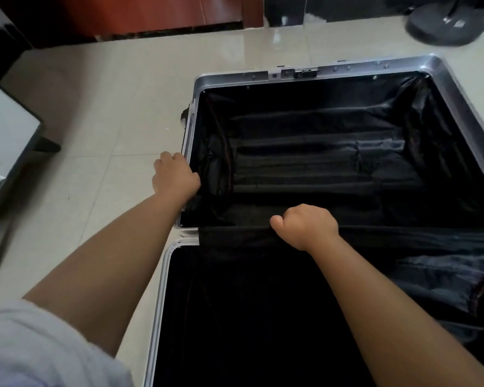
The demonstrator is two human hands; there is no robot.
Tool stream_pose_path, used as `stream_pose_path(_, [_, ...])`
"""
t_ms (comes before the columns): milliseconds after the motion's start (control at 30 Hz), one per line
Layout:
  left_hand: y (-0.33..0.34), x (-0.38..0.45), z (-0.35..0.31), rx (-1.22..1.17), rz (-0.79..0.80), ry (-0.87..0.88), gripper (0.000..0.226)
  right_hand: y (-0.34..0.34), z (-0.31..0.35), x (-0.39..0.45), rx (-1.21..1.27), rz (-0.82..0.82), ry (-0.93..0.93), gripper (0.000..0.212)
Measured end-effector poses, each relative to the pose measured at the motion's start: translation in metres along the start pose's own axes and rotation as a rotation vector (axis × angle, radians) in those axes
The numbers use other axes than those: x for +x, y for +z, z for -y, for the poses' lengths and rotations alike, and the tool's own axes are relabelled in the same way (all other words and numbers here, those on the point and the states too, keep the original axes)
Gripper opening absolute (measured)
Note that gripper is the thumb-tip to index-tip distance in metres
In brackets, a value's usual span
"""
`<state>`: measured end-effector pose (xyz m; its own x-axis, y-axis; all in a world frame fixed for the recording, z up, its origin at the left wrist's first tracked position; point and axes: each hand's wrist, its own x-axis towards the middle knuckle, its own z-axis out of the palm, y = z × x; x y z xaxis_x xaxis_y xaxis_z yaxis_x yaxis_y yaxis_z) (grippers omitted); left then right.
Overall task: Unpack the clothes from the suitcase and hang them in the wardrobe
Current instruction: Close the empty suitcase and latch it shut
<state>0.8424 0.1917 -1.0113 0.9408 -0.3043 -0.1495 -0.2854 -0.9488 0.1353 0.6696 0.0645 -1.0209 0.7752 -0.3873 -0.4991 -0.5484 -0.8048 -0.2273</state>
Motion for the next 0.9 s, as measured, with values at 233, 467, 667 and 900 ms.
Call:
stream_pose_path(233, [0.006,0.047,-0.005,-0.237,0.117,-0.121,0.038,0.005,-0.003,0.005,0.020,-0.018,-0.001,0.046])
stream_pose_path(467, [0.011,0.044,0.000,-0.232,0.000,-0.082,0.034,0.005,-0.003,0.003,-0.004,-0.069,-0.023,0.046])
stream_pose_path(667, [0.006,0.025,0.001,-0.238,-0.074,-0.015,0.035,0.007,-0.005,-0.009,0.065,-0.078,-0.039,0.051])
stream_pose_path(900, [0.010,-0.021,0.022,-0.282,-0.056,-0.075,0.031,0.025,-0.006,-0.036,-0.059,-0.040,-0.105,0.061])
